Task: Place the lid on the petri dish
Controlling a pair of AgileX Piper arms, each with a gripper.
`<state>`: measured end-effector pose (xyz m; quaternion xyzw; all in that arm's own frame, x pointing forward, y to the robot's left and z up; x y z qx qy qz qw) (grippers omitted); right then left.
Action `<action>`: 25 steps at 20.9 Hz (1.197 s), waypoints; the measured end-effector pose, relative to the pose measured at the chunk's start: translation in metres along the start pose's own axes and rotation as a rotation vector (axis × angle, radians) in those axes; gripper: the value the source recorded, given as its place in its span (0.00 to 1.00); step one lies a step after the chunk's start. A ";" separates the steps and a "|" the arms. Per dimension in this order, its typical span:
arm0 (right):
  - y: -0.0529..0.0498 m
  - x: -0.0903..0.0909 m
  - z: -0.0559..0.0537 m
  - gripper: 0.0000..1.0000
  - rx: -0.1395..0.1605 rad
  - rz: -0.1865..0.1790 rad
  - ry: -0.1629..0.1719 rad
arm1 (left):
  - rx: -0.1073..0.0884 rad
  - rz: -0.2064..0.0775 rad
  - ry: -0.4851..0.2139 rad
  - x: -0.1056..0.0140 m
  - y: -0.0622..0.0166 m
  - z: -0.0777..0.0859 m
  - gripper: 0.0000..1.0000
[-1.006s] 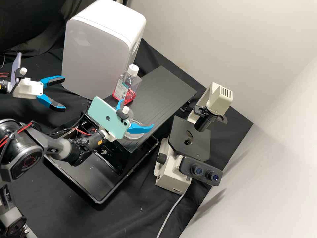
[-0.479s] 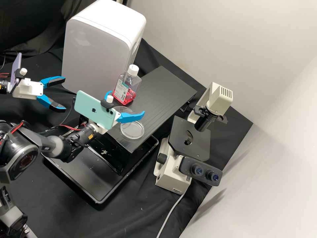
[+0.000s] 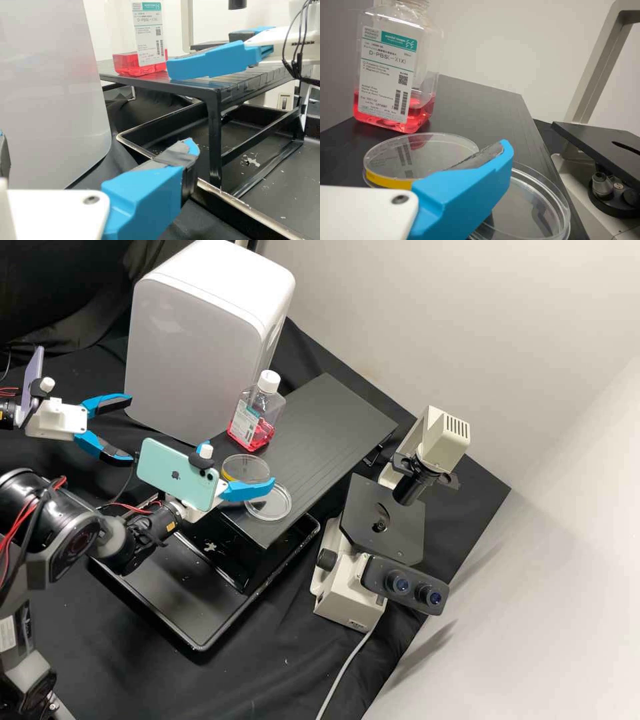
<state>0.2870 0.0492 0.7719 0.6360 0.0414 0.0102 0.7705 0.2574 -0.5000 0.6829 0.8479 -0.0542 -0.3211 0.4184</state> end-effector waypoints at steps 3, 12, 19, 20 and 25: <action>0.000 -0.001 0.001 1.00 0.000 0.011 0.003 | 0.000 0.000 0.000 0.000 0.0000 0.000 1.00; 0.000 -0.001 0.001 1.00 0.002 0.018 0.002 | 0.000 0.000 0.000 0.000 0.0000 0.000 1.00; 0.001 0.001 0.013 1.00 -0.001 0.025 -0.039 | 0.000 0.000 0.000 0.000 0.0000 0.000 1.00; 0.002 0.001 0.014 1.00 -0.001 0.028 -0.044 | 0.000 0.000 0.000 0.000 0.0000 0.000 1.00; 0.003 0.003 0.019 0.00 -0.001 0.035 -0.058 | 0.000 0.000 0.000 0.000 0.0000 0.000 1.00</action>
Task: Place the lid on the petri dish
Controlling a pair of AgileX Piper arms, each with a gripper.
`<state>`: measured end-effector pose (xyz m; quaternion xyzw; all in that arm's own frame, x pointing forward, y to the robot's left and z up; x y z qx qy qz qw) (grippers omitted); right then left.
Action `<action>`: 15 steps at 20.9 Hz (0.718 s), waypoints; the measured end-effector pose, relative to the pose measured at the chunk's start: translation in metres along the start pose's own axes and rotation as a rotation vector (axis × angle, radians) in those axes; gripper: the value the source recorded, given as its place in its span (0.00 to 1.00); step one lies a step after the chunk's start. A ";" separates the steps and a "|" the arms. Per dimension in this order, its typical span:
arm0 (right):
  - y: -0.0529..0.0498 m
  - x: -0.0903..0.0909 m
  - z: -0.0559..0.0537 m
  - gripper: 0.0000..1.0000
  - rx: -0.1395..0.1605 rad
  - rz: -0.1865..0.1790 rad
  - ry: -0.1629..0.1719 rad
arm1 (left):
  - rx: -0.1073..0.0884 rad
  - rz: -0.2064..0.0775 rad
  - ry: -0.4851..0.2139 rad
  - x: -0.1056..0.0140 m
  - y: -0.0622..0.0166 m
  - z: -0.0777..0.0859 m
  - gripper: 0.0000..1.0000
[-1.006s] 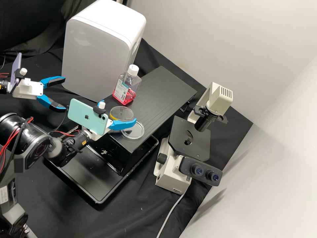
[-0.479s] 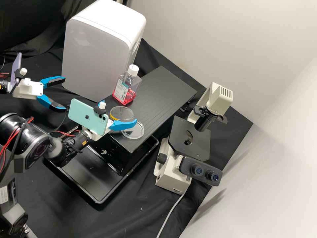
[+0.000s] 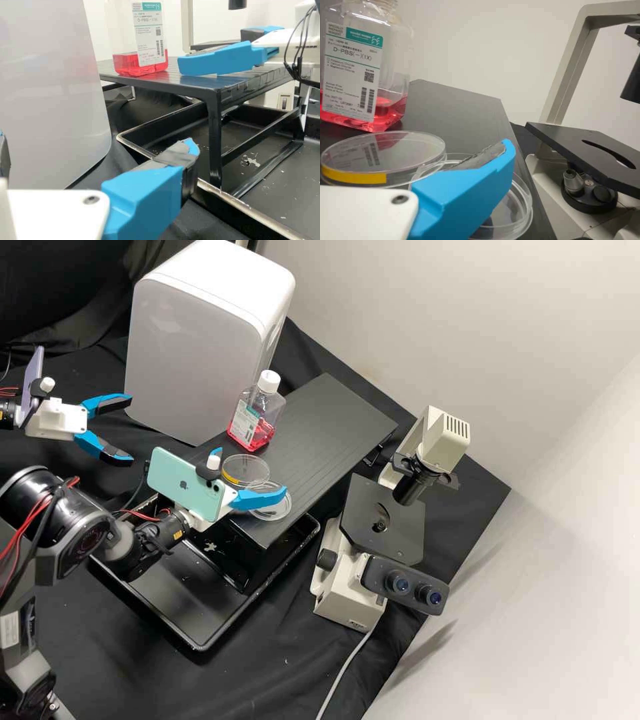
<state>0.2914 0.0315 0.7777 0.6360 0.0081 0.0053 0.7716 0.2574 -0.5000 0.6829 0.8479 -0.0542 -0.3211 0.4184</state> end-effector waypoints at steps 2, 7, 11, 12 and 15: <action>0.000 0.000 0.000 0.00 0.001 0.001 0.000 | 0.000 0.000 0.000 0.000 0.0000 0.000 1.00; 0.001 0.000 0.000 0.00 0.006 0.005 0.003 | 0.000 0.000 0.000 0.000 0.0000 0.000 1.00; 0.001 0.000 0.001 0.00 0.006 0.009 0.002 | 0.000 0.000 0.000 0.000 0.0000 0.000 1.00; 0.001 0.000 0.001 0.00 0.003 0.007 0.005 | 0.000 0.000 0.000 0.000 0.0000 0.000 1.00; 0.003 0.000 0.003 0.00 0.008 0.009 0.003 | 0.000 0.000 0.000 0.000 0.0000 0.000 1.00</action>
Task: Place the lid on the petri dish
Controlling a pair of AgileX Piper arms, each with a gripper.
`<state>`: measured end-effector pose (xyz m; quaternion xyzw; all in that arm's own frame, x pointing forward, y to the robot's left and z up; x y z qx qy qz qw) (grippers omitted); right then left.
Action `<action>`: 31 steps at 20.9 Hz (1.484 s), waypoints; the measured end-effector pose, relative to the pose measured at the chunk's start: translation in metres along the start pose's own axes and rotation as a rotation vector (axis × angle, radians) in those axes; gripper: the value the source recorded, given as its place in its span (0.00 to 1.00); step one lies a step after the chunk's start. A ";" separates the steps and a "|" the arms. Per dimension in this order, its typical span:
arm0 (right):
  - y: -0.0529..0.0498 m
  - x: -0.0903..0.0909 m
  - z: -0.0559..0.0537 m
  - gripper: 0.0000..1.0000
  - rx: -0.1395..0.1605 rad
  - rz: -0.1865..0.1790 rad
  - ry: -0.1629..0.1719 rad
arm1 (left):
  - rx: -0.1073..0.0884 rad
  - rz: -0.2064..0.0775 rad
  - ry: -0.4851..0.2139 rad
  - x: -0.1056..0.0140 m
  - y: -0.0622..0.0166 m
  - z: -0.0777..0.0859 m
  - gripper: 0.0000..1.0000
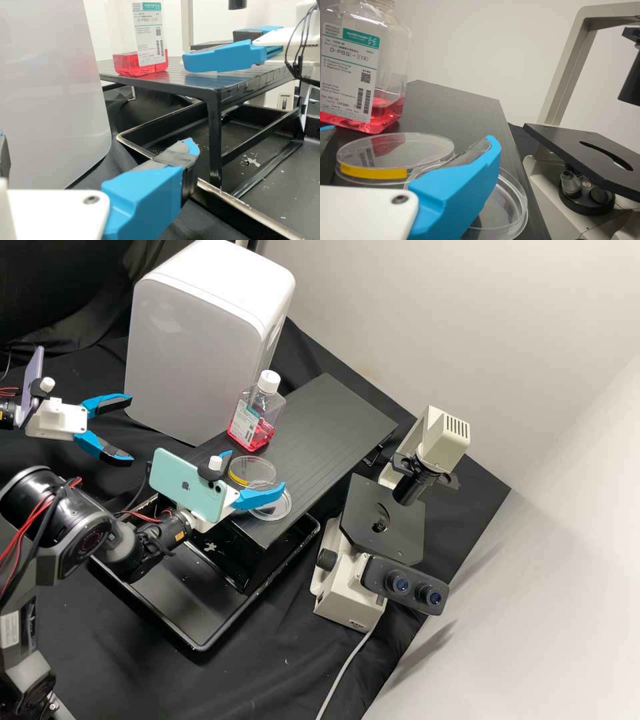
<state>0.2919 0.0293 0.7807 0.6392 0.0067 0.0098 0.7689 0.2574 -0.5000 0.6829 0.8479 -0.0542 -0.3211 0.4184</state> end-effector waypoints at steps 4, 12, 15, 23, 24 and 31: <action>0.001 0.000 0.002 0.00 0.027 0.002 -0.002 | 0.000 0.000 0.000 0.000 0.0000 0.000 1.00; 0.005 0.001 0.008 0.00 0.068 0.013 -0.016 | 0.000 0.000 0.000 0.000 0.0000 0.000 1.00; 0.006 0.001 0.008 0.00 0.079 0.012 -0.012 | 0.000 0.000 0.000 0.000 0.0000 0.000 1.00; 0.008 0.002 0.010 0.00 0.091 0.017 -0.020 | 0.000 -0.001 0.000 0.002 -0.0008 -0.001 1.00; 0.008 0.002 0.010 0.00 0.091 0.017 -0.020 | -0.001 -0.002 0.000 0.003 -0.0013 -0.001 1.00; 0.012 -0.012 0.017 0.00 0.099 0.013 -0.031 | -0.001 -0.003 0.000 0.003 -0.0015 -0.001 1.00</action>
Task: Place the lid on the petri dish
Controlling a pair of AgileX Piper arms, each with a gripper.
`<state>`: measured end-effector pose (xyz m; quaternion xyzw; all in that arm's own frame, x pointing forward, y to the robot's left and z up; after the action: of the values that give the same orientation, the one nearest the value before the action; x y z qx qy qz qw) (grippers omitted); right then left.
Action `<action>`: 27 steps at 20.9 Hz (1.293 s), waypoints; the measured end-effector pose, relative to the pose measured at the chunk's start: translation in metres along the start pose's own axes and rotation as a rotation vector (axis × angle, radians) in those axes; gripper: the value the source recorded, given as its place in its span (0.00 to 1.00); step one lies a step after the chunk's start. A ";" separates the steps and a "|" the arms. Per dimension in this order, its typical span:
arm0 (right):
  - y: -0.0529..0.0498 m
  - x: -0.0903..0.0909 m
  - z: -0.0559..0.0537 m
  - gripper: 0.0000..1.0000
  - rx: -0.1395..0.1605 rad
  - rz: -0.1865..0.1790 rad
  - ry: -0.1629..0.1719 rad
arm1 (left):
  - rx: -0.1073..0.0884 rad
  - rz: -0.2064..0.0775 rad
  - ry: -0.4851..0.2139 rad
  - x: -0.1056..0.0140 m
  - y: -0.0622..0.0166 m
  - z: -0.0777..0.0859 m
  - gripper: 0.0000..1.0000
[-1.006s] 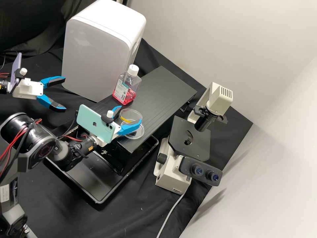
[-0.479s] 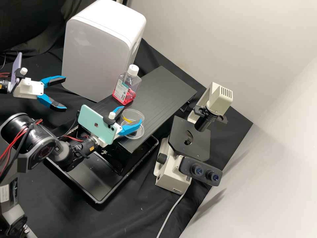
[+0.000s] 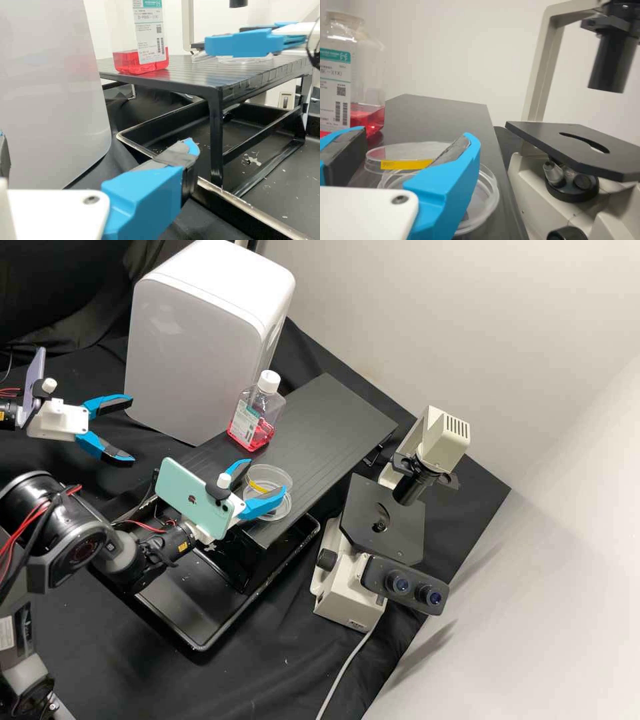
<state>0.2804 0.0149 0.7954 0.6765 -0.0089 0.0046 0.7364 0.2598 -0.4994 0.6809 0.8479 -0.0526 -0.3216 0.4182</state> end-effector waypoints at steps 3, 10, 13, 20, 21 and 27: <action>0.003 -0.010 -0.001 0.00 0.031 0.004 0.003 | 0.000 0.000 0.000 0.000 0.0000 0.000 1.00; 0.005 -0.026 -0.002 0.00 0.052 0.005 0.004 | 0.000 0.000 0.000 0.000 0.0000 0.000 1.00; 0.006 -0.031 -0.002 0.00 0.054 0.003 0.002 | 0.000 0.000 0.000 0.000 0.0000 0.000 1.00; 0.010 -0.033 0.004 0.00 0.053 0.015 -0.018 | 0.000 0.000 0.000 0.000 0.0000 0.000 1.00; 0.010 -0.033 0.004 0.00 0.054 0.018 -0.020 | 0.000 0.000 0.000 0.000 0.0000 0.000 1.00; 0.012 -0.034 0.003 1.00 0.067 0.034 -0.026 | 0.000 0.000 0.000 0.000 0.0000 0.000 1.00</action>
<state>0.2461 0.0129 0.8068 0.7004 -0.0298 0.0084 0.7131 0.2598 -0.4994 0.6809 0.8479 -0.0526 -0.3216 0.4182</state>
